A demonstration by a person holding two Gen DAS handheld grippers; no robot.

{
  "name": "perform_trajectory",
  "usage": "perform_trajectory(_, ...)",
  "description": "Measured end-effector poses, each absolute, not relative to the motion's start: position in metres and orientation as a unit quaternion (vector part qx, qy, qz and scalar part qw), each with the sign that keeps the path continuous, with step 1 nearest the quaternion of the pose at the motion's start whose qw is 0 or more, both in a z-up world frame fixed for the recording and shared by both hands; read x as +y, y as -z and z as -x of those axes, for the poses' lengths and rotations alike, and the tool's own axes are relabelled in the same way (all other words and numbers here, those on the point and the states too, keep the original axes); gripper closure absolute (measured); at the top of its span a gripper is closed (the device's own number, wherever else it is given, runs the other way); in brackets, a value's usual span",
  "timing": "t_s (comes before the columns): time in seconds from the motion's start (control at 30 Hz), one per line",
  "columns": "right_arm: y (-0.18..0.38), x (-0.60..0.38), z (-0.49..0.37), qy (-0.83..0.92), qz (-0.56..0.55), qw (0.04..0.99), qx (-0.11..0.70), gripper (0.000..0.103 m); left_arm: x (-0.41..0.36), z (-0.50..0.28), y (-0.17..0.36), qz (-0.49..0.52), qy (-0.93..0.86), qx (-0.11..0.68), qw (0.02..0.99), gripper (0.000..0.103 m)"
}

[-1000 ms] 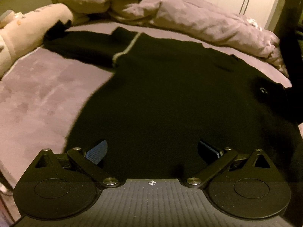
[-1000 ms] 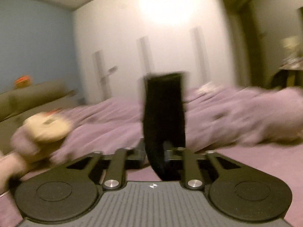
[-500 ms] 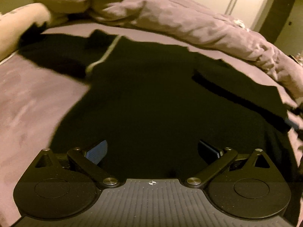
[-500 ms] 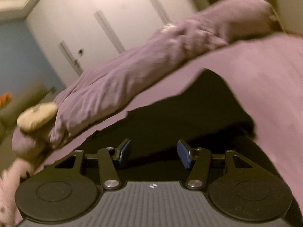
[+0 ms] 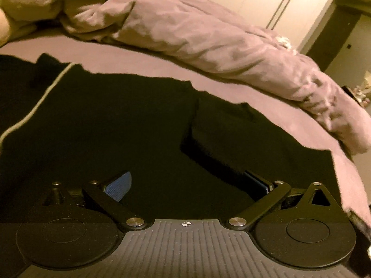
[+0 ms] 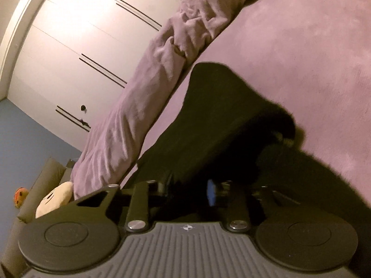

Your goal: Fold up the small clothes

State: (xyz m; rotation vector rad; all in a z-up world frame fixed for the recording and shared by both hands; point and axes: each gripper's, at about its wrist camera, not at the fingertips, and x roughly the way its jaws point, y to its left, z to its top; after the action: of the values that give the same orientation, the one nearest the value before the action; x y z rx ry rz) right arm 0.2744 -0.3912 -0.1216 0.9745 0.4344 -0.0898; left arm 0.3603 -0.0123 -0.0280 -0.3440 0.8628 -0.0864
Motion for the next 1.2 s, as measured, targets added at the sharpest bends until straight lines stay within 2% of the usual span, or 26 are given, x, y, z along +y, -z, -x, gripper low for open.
perform_trajectory(0.17,0.132,-0.405,-0.263,0.024,-0.469,0.862,0.188,0.087,-0.015,-0.403,0.048,0.209,0.032,0.441,0.872,0.0)
perform_trajectory(0.23,0.13,-0.406,-0.261,0.01,-0.472,0.863,0.179,0.08,-0.019,-0.414,0.055,0.222,0.032,0.448,0.866,0.0)
perform_trajectory(0.3,0.131,-0.406,-0.259,0.009,-0.471,0.865,0.171,0.077,-0.026,-0.425,0.063,0.224,0.043,0.454,0.861,0.002)
perform_trajectory(0.37,0.133,-0.405,-0.259,0.01,-0.467,0.868,0.17,0.077,-0.031,-0.434,0.07,0.224,0.055,0.467,0.854,0.028)
perform_trajectory(0.5,0.134,-0.399,-0.259,0.01,-0.446,0.88,0.167,0.075,-0.038,-0.446,0.08,0.232,0.055,0.477,0.846,0.036)
perform_trajectory(0.53,0.134,-0.397,-0.26,0.009,-0.439,0.883,0.166,0.074,-0.04,-0.448,0.08,0.235,0.057,0.474,0.847,0.048)
perform_trajectory(0.57,0.133,-0.396,-0.26,0.008,-0.436,0.885,0.166,0.074,-0.041,-0.449,0.079,0.235,0.057,0.475,0.846,0.069)
perform_trajectory(0.6,0.134,-0.395,-0.26,0.008,-0.433,0.886,0.166,0.073,-0.043,-0.449,0.078,0.236,0.061,0.476,0.845,0.083)
perform_trajectory(0.63,0.133,-0.395,-0.26,0.008,-0.432,0.887,0.165,0.073,-0.043,-0.448,0.076,0.242,0.064,0.477,0.843,0.087)
perform_trajectory(0.8,0.133,-0.396,-0.258,-0.005,-0.435,0.886,0.158,0.065,-0.048,-0.421,0.037,0.205,0.073,0.413,0.884,0.088)
perform_trajectory(0.87,0.129,-0.395,-0.258,-0.01,-0.434,0.886,0.163,0.059,-0.048,-0.413,0.022,0.193,0.079,0.396,0.894,0.088)
perform_trajectory(0.93,0.124,-0.395,-0.256,-0.013,-0.437,0.885,0.159,0.047,-0.043,-0.406,0.011,0.182,0.071,0.386,0.901,0.088)
perform_trajectory(1.0,0.121,-0.396,-0.252,-0.016,-0.452,0.878,0.157,0.042,-0.036,-0.404,0.005,0.163,0.064,0.374,0.911,0.088)
perform_trajectory(1.2,0.12,-0.399,-0.25,-0.009,-0.474,0.865,0.163,0.043,-0.004,-0.402,0.014,0.154,0.026,0.373,0.915,0.088)
